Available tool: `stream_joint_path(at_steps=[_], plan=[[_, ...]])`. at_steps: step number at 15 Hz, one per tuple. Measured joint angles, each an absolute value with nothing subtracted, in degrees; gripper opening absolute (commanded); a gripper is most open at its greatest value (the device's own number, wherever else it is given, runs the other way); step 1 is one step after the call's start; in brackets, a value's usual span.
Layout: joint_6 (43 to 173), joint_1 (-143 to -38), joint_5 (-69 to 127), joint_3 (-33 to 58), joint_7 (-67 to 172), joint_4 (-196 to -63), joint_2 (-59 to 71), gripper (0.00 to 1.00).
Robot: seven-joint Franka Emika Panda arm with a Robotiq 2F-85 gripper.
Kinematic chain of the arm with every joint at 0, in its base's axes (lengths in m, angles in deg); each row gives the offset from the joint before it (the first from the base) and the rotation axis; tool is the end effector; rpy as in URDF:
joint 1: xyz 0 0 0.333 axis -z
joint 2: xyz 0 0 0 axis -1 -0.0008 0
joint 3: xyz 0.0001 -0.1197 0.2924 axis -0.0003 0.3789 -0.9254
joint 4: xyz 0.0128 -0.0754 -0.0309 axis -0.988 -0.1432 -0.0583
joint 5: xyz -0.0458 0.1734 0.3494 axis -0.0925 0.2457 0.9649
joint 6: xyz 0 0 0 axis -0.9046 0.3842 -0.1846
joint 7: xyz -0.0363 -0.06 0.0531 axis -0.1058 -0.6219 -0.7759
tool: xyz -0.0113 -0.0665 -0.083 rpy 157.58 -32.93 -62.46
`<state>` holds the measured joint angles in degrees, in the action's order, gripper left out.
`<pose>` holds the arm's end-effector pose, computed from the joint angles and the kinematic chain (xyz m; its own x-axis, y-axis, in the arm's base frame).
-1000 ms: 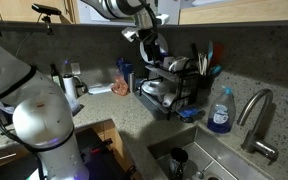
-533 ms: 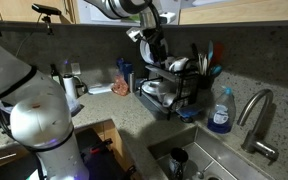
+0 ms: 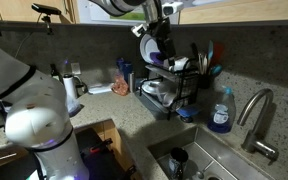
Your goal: Close the open upper cabinet doors
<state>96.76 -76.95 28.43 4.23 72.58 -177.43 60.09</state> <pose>0.3812 -0.0538 0.5599 0.7795 -0.5089 0.3653 -0.5286 -0.8472 -0.0524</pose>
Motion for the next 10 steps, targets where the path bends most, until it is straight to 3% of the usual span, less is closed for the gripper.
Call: stream_joint_path(at_steps=[10], plan=[[96.83, -72.59, 26.20, 4.34, 73.24, -177.38, 67.56, 1.00]])
